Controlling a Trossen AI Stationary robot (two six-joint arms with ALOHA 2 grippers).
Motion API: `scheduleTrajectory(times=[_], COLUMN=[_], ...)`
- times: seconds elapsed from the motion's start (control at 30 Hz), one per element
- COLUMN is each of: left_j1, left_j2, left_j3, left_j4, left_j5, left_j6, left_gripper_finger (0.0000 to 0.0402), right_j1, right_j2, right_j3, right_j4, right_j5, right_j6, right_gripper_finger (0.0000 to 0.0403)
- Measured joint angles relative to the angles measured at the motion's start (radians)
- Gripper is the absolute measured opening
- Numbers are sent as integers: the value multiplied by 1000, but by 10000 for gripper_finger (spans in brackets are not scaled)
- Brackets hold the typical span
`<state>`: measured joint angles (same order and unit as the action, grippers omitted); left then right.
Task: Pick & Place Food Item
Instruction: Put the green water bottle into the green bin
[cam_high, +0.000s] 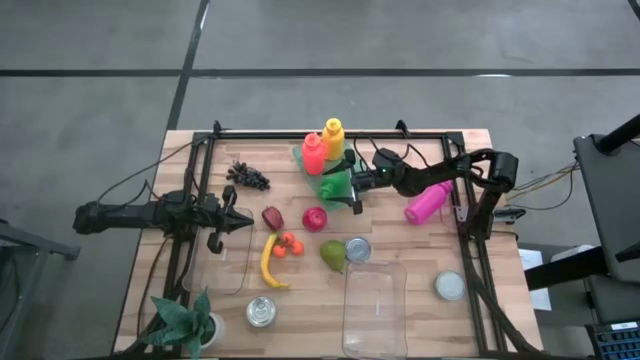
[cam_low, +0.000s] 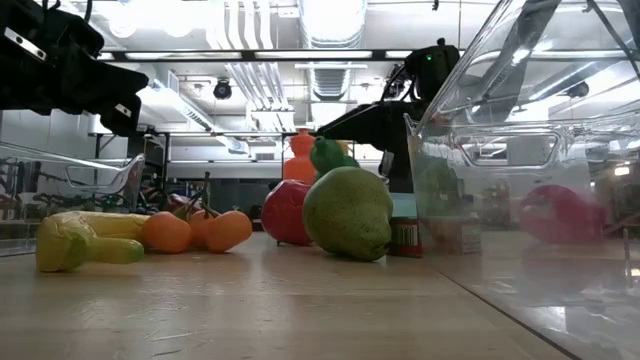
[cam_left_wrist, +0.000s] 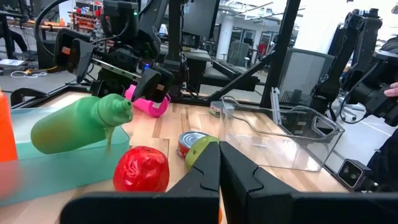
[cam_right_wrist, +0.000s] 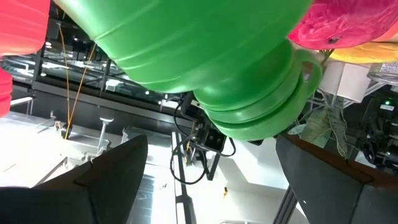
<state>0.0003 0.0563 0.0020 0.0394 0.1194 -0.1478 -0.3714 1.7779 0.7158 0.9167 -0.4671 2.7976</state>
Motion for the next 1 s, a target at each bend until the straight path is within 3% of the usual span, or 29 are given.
scheduleTrajectory(times=[0.6,0.77,0.93,1.0], left_j1=[0,0,0,0], left_j2=[0,0,0,0], left_j3=[0,0,0,0], left_j4=[0,0,0,0], left_j5=[0,0,0,0], left_j6=[0,0,0,0], left_gripper_finger=[1,1,1,1], right_j1=[-6,-6,-7,-11], right_j2=[-2,-2,-2,-18], right_j3=[0,0,0,1], right_j4=[281,433,648,653], right_j5=[35,120,212,220], right_j6=[-133,-340,-676,-786], right_gripper_finger=[354,354,354,354])
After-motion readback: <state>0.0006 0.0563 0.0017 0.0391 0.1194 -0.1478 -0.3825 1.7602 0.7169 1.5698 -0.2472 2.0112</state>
